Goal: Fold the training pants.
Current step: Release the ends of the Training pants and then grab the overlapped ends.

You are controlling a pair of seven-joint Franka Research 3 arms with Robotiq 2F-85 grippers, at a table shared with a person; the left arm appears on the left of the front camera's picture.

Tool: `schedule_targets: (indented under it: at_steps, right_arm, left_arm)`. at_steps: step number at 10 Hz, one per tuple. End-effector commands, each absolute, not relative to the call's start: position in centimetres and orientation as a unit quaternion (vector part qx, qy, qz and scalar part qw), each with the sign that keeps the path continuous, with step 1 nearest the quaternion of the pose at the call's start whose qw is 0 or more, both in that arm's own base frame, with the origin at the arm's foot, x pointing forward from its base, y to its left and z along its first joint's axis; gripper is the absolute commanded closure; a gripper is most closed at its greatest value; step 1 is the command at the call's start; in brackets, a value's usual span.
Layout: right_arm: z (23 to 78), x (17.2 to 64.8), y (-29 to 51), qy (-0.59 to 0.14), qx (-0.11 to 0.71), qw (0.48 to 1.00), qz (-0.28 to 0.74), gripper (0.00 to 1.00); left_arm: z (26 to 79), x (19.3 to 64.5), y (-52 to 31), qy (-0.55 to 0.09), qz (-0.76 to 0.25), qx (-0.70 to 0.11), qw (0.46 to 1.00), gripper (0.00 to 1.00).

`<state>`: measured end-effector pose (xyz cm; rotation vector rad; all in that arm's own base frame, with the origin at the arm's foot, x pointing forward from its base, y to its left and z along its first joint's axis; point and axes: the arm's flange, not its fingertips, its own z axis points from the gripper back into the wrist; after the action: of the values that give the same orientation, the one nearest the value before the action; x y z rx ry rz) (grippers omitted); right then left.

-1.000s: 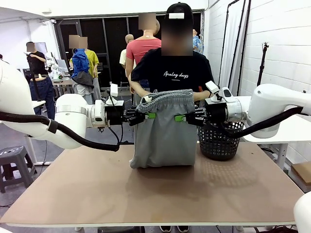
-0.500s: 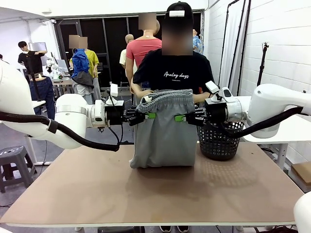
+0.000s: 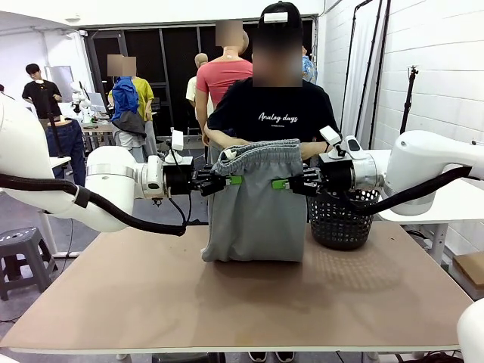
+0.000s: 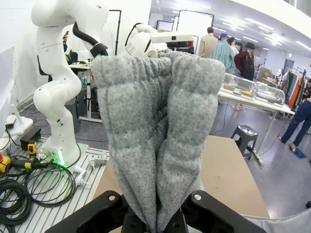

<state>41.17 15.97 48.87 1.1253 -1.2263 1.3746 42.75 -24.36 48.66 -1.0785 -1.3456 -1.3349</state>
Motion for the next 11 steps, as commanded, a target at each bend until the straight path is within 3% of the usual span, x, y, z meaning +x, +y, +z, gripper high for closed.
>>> schedule_targets:
  at_steps: [1,11]
  right_arm:
    - [49.19,40.94,16.11,-0.501,0.46,0.468,0.564,1.0]
    - [49.19,40.94,16.11,-0.501,0.46,0.468,0.564,1.0]
  left_arm:
    - [48.82,42.73,-24.42,-0.547,-0.542,-0.437,0.464,1.0]
    - [48.82,42.73,-24.42,-0.547,-0.542,-0.437,0.464,1.0]
